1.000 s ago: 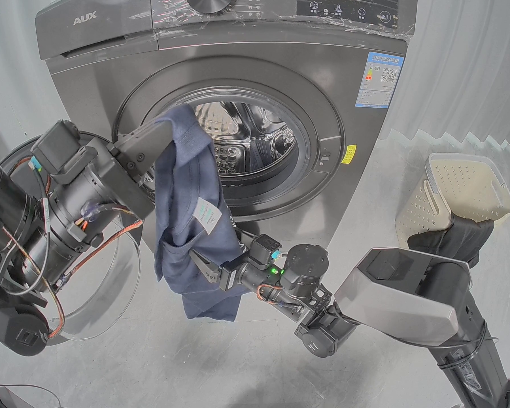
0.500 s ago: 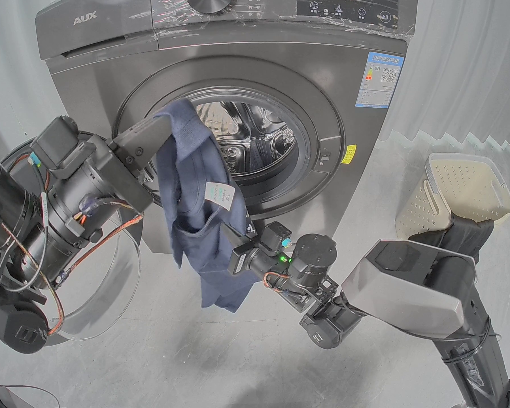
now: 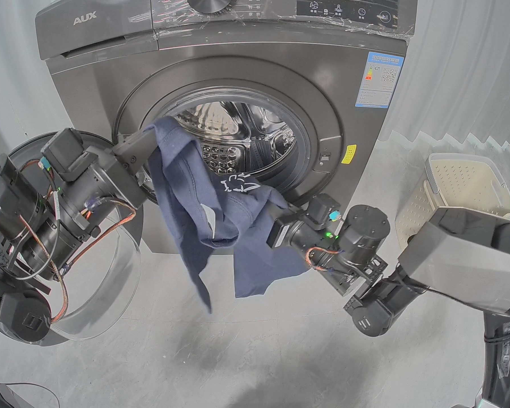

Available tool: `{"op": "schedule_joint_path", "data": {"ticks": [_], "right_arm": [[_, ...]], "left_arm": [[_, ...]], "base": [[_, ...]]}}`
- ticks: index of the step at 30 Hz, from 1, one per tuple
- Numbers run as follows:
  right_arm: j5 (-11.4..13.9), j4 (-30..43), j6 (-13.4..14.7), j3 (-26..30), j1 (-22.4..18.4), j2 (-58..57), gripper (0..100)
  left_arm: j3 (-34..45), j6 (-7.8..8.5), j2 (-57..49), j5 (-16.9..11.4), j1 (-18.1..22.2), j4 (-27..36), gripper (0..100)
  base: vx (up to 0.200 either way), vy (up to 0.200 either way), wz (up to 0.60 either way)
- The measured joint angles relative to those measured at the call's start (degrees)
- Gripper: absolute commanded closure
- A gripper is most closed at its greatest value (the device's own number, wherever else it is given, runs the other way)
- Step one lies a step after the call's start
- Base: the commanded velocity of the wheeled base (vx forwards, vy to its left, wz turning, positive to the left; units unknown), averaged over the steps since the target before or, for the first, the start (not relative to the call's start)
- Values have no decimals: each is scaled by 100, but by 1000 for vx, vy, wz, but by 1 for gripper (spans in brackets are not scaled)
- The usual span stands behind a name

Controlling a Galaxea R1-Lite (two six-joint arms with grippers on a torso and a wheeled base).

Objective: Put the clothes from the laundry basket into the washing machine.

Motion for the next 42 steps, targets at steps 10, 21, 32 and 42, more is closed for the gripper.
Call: {"op": "schedule_joint_path", "data": {"ticks": [10,21,32,42], "right_arm": [[4,-20,11,678,-79,-1128,100],[33,-22,169,1399,63,-1766,100],[-5,33,112,885,33,-1720,100],[-22,150,95,156,-239,-1264,100]], "left_arm": [[516,72,444,-148,140,-83,100],[1009,558,992,-268,-55,-252,0],[1290,775,1381,-308,-13,-349,0],[2131,1607,1740,-1007,20,-447,0]], "base": [[0,0,0],[0,0,0],[0,0,0],[0,0,0]]}}
